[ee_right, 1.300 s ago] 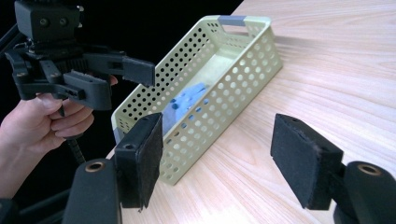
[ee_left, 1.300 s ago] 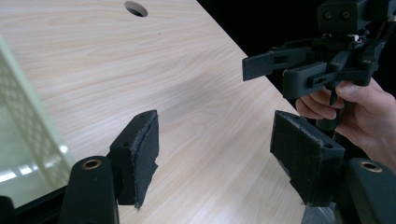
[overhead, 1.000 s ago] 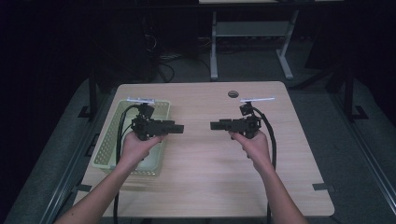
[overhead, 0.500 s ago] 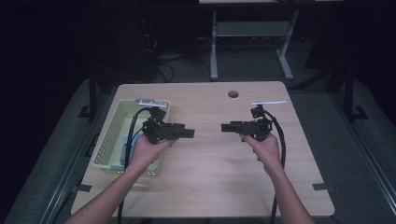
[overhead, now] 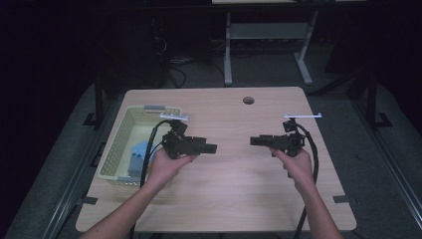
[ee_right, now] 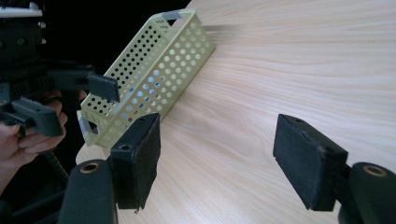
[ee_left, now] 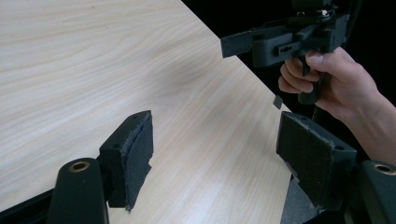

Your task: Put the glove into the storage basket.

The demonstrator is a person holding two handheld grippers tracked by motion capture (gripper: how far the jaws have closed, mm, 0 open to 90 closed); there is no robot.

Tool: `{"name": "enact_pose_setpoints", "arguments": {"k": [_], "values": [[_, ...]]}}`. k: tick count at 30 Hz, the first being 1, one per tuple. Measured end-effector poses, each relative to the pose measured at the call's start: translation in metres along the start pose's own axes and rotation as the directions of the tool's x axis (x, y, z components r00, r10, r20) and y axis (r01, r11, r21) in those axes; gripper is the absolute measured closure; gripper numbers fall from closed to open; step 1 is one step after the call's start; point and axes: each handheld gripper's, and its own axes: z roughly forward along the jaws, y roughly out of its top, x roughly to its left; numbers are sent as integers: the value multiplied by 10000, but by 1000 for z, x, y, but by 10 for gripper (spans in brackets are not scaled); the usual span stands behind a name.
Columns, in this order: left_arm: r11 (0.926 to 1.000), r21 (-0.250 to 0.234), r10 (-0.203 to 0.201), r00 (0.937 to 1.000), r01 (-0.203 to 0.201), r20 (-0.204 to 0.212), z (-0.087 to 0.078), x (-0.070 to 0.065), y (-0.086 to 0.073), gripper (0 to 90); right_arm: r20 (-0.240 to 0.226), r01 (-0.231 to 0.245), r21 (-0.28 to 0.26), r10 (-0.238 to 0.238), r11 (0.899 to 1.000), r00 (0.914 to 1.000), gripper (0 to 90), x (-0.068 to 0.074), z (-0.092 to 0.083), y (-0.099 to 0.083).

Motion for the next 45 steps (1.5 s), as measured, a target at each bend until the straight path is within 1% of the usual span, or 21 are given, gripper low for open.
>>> {"name": "enact_pose_setpoints", "arguments": {"k": [4, 7, 9, 10, 14, 16, 19, 22, 23, 25, 27, 28, 30, 33, 35, 37, 38, 39, 41, 43, 45], "values": [[10000, -51, -83, 9997, 84, 215, 8, -2, -3, 269, 187, -225, -49, 226, 9997, 9996, 302, -8, -8, -6], [10000, -11, -58, 9997, 58, 258, 15, -4, -4, 269, 255, -401, -44, 402, 9992, 9989, 293, -14, -11, -10], [10000, 76, 51, 9996, -54, 290, 19, -5, -6, 268, 307, -462, -53, 464, 9989, 9985, 293, -18, -14, -13], [9999, 106, 104, 9996, -106, 250, 22, -7, -7, 267, 385, -432, -80, 435, 9990, 9983, 291, -20, -15, -15], [9984, 461, 320, 9993, -329, 191, 32, -8, -14, 260, 572, -657, -94, 661, 9978, 9962, 288, -30, -22, -23], [9979, 554, 313, 9993, -324, 213, 36, -9, -19, 259, 602, -773, -148, 781, 9969, 9951, 288, -36, -26, -27], [9979, 622, 176, 9994, -195, 307, 40, -7, -24, 256, 679, -859, -142, 866, 9962, 9939, 288, -41, -29, -33], [9976, 647, 223, 9995, -238, 245, 44, -7, -27, 254, 711, -947, -171, 957, 9954, 9929, 288, -45, -33, -39], [9972, 676, 306, 9993, -321, 234, 45, -7, -28, 254, 713, -988, -157, 996, 9950, 9925, 288, -47, -35, -40], [9973, 671, 271, 9993, -286, 245, 47, -8, -30, 255, 751, -1024, -169, 1034, 9946, 9918, 288, -50, -38, -45], [9979, 629, 123, 9988, -153, 472, 50, -9, -33, 255, 762, -1085, -228, 1099, 9938, 9910, 290, -52, -40, -49], [9978, 624, 179, 9985, -211, 520, 52, -10, -35, 256, 789, -1104, -220, 1118, 9936, 9906, 290, -54, -40, -52], [9973, 671, 280, 9985, -311, 479, 54, -11, -36, 255, 797, -1242, -120, 1248, 9922, 9890, 290, -56, -42, -58], [9972, 658, 316, 9981, -350, 525, 57, -12, -40, 256, 724, -1244, -207, 1256, 9920, 9894, 289, -58, -45, -66], [9977, 634, 195, 9979, -234, 613, 58, -13, -44, 255, 711, -1272, -215, 1284, 9916, 9892, 287, -59, -46, -71], [9975, 639, 247, 9978, -286, 614, 59, -15, -49, 256, 677, -1300, -186, 1310, 9913, 9891, 286, -59, -47, -77], [9970, 673, 339, 9973, -382, 646, 59, -17, -52, 256, 700, -1224, -166, 1233, 9923, 9899, 286, -59, -47, -79], [9958, 719, 533, 9968, -575, 598, 59, -19, -55, 256, 681, -1261, -199, 1272, 9918, 9895, 286, -58, -48, -81], [9961, 659, 553, 9964, -595, 635, 59, -22, -59, 256, 643, -1219, -164, 1227, 9924, 9904, 286, -57, -49, -87], [9954, 640, 673, 9958, -713, 624, 59, -24, -61, 256, 647, -1181, -152, 1189, 9929, 9908, 285, -57, -50, -90], [9958, 614, 634, 9950, -682, 772, 59, -25, -66, 256, 660, -1199, -152, 1207, 9927, 9905, 283, -57, -51, -94]]}}
